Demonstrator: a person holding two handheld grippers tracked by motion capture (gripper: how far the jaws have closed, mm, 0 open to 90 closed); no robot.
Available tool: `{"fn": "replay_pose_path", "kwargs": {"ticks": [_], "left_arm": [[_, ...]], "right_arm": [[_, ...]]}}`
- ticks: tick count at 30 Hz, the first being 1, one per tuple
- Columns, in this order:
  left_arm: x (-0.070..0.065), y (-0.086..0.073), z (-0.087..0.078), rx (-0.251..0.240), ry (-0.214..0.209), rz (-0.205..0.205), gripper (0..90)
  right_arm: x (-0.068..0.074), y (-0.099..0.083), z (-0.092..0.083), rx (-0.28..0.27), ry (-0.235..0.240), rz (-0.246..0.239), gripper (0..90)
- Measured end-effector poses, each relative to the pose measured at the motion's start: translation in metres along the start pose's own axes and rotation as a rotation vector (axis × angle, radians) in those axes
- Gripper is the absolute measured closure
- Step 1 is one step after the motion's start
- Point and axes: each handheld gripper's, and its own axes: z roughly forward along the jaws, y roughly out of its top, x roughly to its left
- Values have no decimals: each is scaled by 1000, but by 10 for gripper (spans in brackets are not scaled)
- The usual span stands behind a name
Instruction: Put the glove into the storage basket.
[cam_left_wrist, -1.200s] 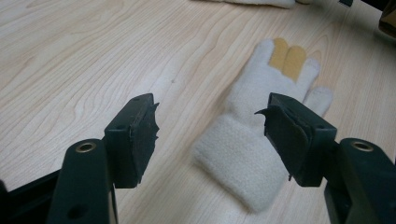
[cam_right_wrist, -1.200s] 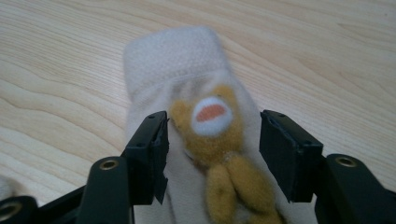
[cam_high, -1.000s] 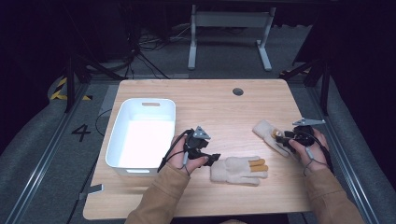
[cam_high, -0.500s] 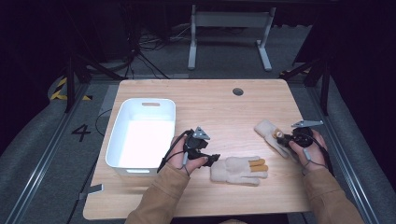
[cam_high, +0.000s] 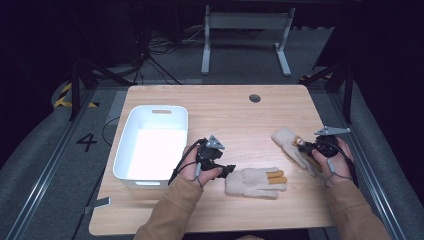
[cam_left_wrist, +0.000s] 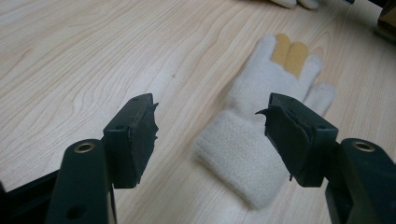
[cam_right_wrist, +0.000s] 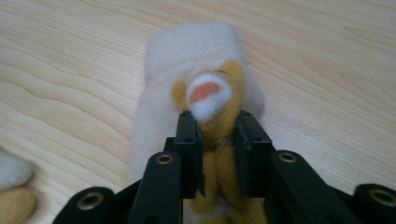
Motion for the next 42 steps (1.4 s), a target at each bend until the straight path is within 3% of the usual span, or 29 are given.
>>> {"fn": "replay_pose_path", "kwargs": {"ticks": [13, 17, 30, 42], "left_arm": [[-1, 2, 0, 1, -9, 8, 346], [-2, 2, 0, 4, -11, 8, 342], [-3, 3, -1, 11, -24, 15, 341], [-2, 8, -7, 25, -48, 21, 342]], "right_arm": [[9, 12, -21, -55, 50, -7, 737], [11, 14, -26, -74, 104, 5, 736], [24, 24, -39, -85, 154, -48, 736], [41, 30, -53, -95, 238, -108, 734]]}}
